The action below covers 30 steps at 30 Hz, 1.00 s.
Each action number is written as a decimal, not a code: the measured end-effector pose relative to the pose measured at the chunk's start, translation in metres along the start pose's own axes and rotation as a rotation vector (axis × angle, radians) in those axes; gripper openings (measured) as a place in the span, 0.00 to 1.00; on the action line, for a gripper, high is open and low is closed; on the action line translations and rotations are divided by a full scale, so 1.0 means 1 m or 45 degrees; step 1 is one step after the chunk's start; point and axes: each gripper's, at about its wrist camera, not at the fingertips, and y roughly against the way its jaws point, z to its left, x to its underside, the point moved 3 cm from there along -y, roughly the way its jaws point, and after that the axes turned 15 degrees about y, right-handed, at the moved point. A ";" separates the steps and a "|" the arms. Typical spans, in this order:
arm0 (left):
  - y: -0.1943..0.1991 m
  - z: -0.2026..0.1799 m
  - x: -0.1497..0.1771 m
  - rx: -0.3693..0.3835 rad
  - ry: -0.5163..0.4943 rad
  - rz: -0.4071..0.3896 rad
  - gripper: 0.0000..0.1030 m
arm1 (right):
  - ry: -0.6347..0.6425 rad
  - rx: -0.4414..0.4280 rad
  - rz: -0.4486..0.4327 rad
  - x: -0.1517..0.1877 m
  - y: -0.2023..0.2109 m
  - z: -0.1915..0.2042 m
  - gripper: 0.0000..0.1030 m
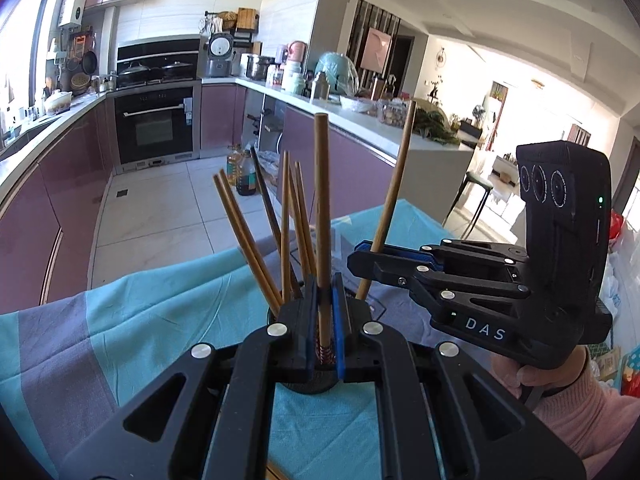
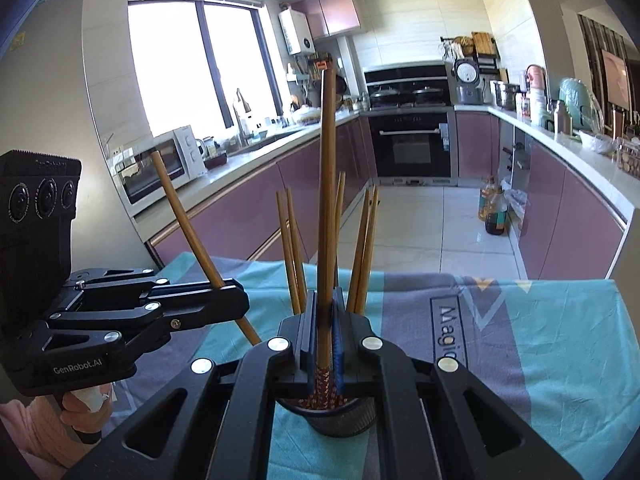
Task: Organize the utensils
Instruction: 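Lower the chopstick into the mesh cup and open the right gripper, then move the right gripper back over the two remaining chopsticks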
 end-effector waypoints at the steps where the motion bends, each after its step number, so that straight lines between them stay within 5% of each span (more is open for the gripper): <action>1: -0.003 -0.001 0.002 0.000 -0.002 0.016 0.07 | -0.001 -0.005 0.018 0.002 -0.003 0.000 0.06; 18: -0.048 0.023 0.001 -0.027 0.097 0.133 0.08 | -0.073 -0.026 0.107 0.014 -0.030 -0.009 0.08; 26: -0.048 0.029 0.006 -0.025 0.100 0.113 0.20 | -0.077 -0.042 0.084 0.016 -0.024 -0.003 0.08; 30: -0.032 0.037 0.013 -0.046 0.102 0.057 0.23 | -0.068 -0.045 0.060 0.018 -0.016 0.002 0.17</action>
